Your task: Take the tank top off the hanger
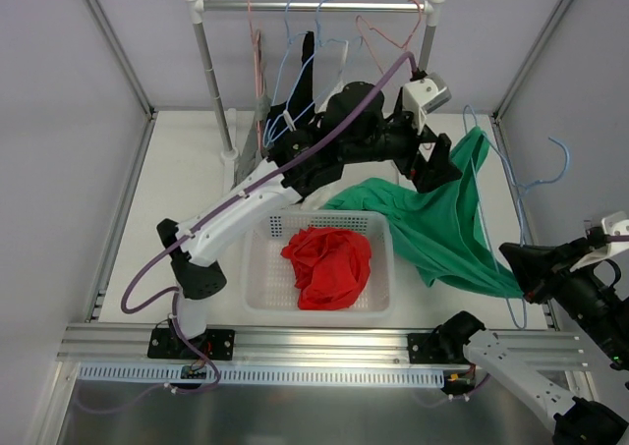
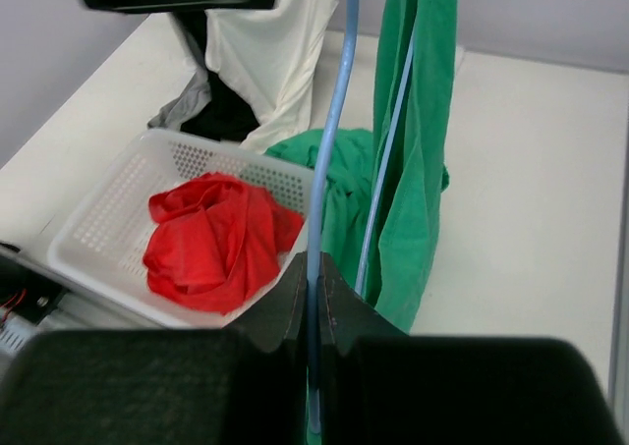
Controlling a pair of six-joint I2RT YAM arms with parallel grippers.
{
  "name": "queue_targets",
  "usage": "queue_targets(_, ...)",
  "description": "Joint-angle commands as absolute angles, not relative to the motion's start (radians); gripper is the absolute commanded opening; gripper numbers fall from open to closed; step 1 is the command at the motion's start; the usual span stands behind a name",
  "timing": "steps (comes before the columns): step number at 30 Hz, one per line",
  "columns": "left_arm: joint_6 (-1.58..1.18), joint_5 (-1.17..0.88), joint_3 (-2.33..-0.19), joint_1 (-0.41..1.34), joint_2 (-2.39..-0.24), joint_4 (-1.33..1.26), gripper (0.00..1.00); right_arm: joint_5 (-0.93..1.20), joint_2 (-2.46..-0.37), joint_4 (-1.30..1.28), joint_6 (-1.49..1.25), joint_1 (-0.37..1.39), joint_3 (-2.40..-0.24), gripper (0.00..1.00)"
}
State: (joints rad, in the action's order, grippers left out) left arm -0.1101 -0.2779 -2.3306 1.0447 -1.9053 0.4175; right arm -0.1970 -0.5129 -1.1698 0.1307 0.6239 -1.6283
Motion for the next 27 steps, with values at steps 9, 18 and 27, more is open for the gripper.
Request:
queue_targets(9, -0.107, -0.226, -2.349, 1.060, -2.011, 0.183, 0.84, -0.040, -0.485, -1.250, 0.086, 0.620, -1.739, 0.00)
queue_targets(18, -0.138, -0.275, -2.341, 1.060, -2.036, 0.107, 0.11, -0.032, -0.497, -1.259, 0.089, 0.620, -1.735, 0.00)
queue_targets(27, -0.233, 0.003, -2.374, 1.060, -2.017, 0.069, 0.00, -0.098, -0.522, -1.407, 0.143, 0.620, -1.879, 0.00)
